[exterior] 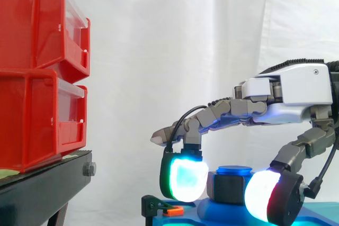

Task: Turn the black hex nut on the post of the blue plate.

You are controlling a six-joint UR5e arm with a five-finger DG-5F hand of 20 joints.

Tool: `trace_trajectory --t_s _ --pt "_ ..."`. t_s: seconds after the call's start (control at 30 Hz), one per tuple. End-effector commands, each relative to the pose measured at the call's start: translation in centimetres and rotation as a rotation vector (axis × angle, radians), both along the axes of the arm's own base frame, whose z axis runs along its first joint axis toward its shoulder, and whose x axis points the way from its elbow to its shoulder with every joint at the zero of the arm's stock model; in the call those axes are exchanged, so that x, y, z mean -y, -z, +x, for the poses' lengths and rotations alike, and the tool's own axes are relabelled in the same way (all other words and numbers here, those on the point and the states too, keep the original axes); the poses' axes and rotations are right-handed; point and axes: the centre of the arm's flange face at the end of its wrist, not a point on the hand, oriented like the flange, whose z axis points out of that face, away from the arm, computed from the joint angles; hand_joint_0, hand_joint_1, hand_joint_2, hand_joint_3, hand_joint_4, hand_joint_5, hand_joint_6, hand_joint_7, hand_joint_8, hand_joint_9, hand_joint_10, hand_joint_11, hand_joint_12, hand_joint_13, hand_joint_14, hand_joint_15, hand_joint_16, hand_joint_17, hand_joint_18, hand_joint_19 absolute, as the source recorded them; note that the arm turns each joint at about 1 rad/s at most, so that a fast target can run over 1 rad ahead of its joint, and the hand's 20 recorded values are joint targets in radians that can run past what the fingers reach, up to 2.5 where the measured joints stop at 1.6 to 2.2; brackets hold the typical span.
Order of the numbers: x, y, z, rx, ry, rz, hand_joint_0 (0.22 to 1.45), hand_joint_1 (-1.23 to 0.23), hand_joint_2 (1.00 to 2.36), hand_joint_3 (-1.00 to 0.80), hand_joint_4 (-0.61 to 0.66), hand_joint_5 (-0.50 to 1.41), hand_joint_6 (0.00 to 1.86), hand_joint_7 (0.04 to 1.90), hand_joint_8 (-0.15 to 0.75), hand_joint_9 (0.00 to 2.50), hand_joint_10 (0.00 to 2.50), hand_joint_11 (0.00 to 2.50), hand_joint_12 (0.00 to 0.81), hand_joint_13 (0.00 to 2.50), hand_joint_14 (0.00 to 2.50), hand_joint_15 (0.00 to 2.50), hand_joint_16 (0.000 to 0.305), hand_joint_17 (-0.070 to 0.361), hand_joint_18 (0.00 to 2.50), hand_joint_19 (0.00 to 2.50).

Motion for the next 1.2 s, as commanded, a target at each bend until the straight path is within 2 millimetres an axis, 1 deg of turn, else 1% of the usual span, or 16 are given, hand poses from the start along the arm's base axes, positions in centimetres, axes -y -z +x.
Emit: trace_trajectory --t_s 0.0,0.03,0.07,0.1,0.17,0.27,0.33,0.47,0.5,0.67,0.73,0.9,1.07,1.1,1.13,1.17 --pt "-0.2 -0.1 0.1 0.002 -0.002 0.0 0.49 -0.62 1.0 -0.49 0.17 -0.24 0.5 0.94 0.22 0.12 0.0 0.02 0.354 0.15 0.0 0.03 0.054 0.122 0.0 0.07" --pt "-0.4 -0.4 0.1 0.007 -0.005 0.0 0.48 -0.61 1.0 -0.49 0.17 -0.24 0.5 0.94 0.221 0.12 0.0 0.03 0.356 0.14 0.0 0.03 0.055 0.123 0.0 0.07" --pt "-0.4 -1.3 0.7 0.028 -0.005 0.001 0.48 -0.6 1.0 -0.48 0.17 -0.24 0.5 0.93 0.221 0.12 0.0 0.02 0.355 0.13 0.0 0.02 0.055 0.123 0.0 0.07" --pt "-0.6 -1.3 0.7 0.028 -0.007 0.001 0.48 -0.6 1.0 -0.48 0.17 -0.24 0.5 0.93 0.221 0.12 0.0 0.02 0.356 0.13 0.0 0.03 0.055 0.123 0.0 0.07" --pt "-0.6 -3.3 1.4 0.063 -0.007 -0.002 0.48 -0.59 1.0 -0.48 0.16 -0.24 0.5 0.91 0.222 0.11 0.0 0.01 0.359 0.13 0.0 0.03 0.055 0.124 0.0 0.07" --pt "-0.6 -4.2 1.7 0.067 -0.012 -0.003 0.48 -0.58 1.0 -0.48 0.16 -0.24 0.5 0.91 0.223 0.11 0.0 0.01 0.36 0.13 0.0 0.03 0.055 0.125 0.0 0.08" --pt "-0.6 -4.2 1.4 0.051 -0.016 -0.005 0.48 -0.58 1.0 -0.48 0.17 -0.24 0.5 0.91 0.223 0.11 0.0 0.01 0.361 0.12 0.0 0.03 0.056 0.125 0.0 0.08" --pt "-0.7 -5.2 0.7 0.029 -0.024 -0.027 0.48 -0.57 1.0 -0.48 0.17 -0.24 0.5 0.9 0.224 0.11 0.0 0.0 0.36 0.12 0.0 0.03 0.056 0.125 0.0 0.08" --pt "-0.7 -6.0 0.1 0.017 -0.022 -0.046 0.48 -0.57 1.0 -0.48 0.17 -0.24 0.5 0.89 0.224 0.11 0.0 0.0 0.36 0.12 0.0 0.02 0.056 0.125 0.0 0.08" --pt "0.0 -7.1 -0.9 -0.014 -0.014 -0.049 0.48 -0.56 1.0 -0.48 0.17 -0.23 0.5 0.89 0.226 0.11 0.0 0.0 0.36 0.12 0.0 0.03 0.056 0.125 0.0 0.09" --pt "0.2 -8.3 -1.9 -0.033 -0.011 -0.05 0.48 -0.56 1.0 -0.48 0.17 -0.23 0.5 0.88 0.225 0.11 0.0 0.0 0.36 0.12 0.0 0.03 0.056 0.125 0.0 0.08" --pt "0.5 -9.3 -2.9 -0.061 -0.006 -0.048 0.48 -0.56 1.0 -0.48 0.17 -0.23 0.5 0.88 0.225 0.11 0.0 0.0 0.36 0.11 0.0 0.02 0.056 0.125 0.0 0.07" --pt "1.0 -9.7 -5.0 -0.096 0.0 -0.046 0.48 -0.56 1.0 -0.48 0.17 -0.23 0.5 0.88 0.226 0.12 0.0 0.0 0.36 0.11 0.0 0.02 0.055 0.125 0.0 0.08" --pt "1.0 -9.8 -5.7 -0.1 0.001 -0.045 0.48 -0.56 1.0 -0.48 0.17 -0.23 0.5 0.88 0.226 0.12 0.0 0.0 0.36 0.11 0.0 0.02 0.055 0.125 0.0 0.08" --pt "1.1 -9.8 -7.9 -0.092 0.024 -0.035 0.48 -0.56 1.0 -0.48 0.17 -0.23 0.5 0.88 0.226 0.12 0.0 0.0 0.36 0.11 0.0 0.03 0.055 0.125 0.0 0.08" --pt "1.2 -10.1 -8.2 -0.084 0.032 -0.03 0.48 -0.56 1.0 -0.48 0.17 -0.23 0.5 0.88 0.226 0.12 0.0 0.0 0.36 0.11 0.0 0.02 0.055 0.124 0.0 0.08"
